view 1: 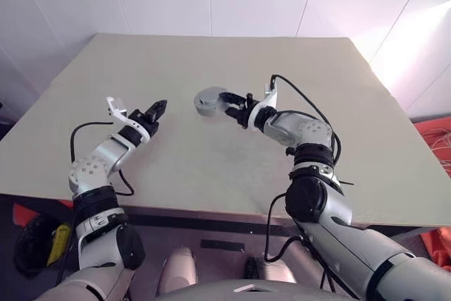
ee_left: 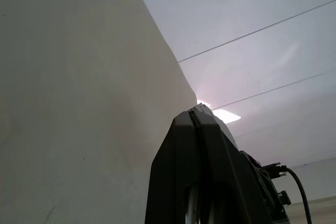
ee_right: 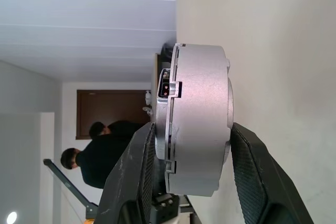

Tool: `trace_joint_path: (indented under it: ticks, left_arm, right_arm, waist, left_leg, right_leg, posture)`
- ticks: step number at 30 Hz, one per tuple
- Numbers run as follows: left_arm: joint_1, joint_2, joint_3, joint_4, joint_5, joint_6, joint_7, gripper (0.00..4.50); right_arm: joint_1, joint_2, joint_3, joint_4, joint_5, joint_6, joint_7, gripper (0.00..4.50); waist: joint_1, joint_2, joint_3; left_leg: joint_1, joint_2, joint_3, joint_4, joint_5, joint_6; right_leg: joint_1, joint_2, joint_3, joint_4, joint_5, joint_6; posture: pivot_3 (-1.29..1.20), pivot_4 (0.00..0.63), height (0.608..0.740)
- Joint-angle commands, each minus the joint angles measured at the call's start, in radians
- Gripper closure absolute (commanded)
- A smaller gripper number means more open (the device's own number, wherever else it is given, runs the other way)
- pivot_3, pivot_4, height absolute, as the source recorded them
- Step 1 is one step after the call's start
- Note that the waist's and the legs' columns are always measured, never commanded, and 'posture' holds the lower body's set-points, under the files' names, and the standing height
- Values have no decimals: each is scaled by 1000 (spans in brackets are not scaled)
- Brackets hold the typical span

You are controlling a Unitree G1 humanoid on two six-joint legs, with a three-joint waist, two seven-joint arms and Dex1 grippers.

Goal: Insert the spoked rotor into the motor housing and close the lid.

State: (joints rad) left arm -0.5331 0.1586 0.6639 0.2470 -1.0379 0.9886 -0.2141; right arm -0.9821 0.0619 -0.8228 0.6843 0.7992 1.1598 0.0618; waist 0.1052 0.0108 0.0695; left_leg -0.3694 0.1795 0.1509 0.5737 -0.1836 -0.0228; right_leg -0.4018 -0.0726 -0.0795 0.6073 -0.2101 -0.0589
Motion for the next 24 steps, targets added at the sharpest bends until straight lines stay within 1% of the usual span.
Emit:
trace_joint_path:
  ticks: [1,4,5,6,8,9,10,13,14,17,20,24]
  left_arm:
    - [0,0,1,-28,-61,3,-8,4114]
    - [10,2,-3,-37,-93,10,-16,3291]
    - [15,4,-8,-42,-101,14,-19,2901]
    - [19,6,-12,-46,-107,16,-19,2645]
    - [25,7,-19,-55,-122,22,-13,1978]
    - [27,7,-19,-57,-132,26,-4,1603]
    - [26,5,-17,-55,-143,31,8,1321]
    - [11,-3,6,-10,-206,63,80,251]
    - [8,-3,11,5,-242,89,97,31]
    - [-2,-5,18,41,-342,149,109,31]
    - [-17,-9,9,77,-376,155,110,31]
    - [-40,-19,-10,111,-416,174,107,31]
  right_arm:
    - [-43,-2,-5,-45,91,9,-8,2477]
    - [-37,-1,5,-55,112,11,-19,2477]
    - [-35,-1,9,-56,116,9,-22,2477]
    - [-34,-2,12,-57,119,8,-24,2477]
    - [-30,-3,17,-59,128,7,-29,2477]
    - [-30,-3,19,-60,134,7,-32,2477]
    - [-30,-4,19,-61,141,7,-34,2477]
    - [-37,-3,14,-70,175,30,-37,2477]
    - [-40,-1,14,-78,192,47,-38,2477]
    - [-39,11,21,-112,244,106,-44,2477]
    - [-26,22,38,-147,279,152,-49,2477]
    - [2,34,79,-179,290,190,-54,2477]
  waist:
    - [0,0,0]
    - [0,0,0]
    - [0,0,0]
    - [0,0,0]
    - [0,0,0]
    - [0,0,0]
    - [0,0,0]
    - [0,0,0]
    - [0,0,0]
    - [0,0,0]
    - [1,0,0]
    - [2,0,0]
  left_leg:
    - [0,0,0,0,0,0]
    - [0,0,0,0,0,0]
    - [0,0,0,0,0,0]
    - [0,0,0,0,0,0]
    - [0,0,0,0,0,0]
    - [0,0,0,0,0,0]
    - [0,0,0,0,0,0]
    - [0,0,0,1,0,0]
    - [0,0,0,1,0,0]
    - [-1,0,0,1,0,0]
    - [-1,0,0,1,0,0]
    - [-1,0,-1,2,0,0]
  right_leg:
    - [0,0,0,0,0,0]
    - [0,0,0,0,0,0]
    - [0,0,0,0,0,0]
    - [0,0,0,0,0,0]
    - [0,0,0,0,0,0]
    - [0,0,0,0,0,0]
    - [0,0,0,0,0,0]
    - [0,0,0,0,0,0]
    - [0,0,0,1,0,0]
    - [0,0,0,1,0,0]
    - [0,0,0,1,0,1]
    - [0,0,0,1,1,1]
  posture:
    - [0,0,740]
    - [0,0,740]
    - [0,0,740]
    - [0,0,740]
    - [0,0,740]
    - [0,0,740]
    - [0,0,740]
    - [0,0,740]
    - [0,0,740]
    - [0,0,740]
    - [0,0,740]
    - [0,0,740]
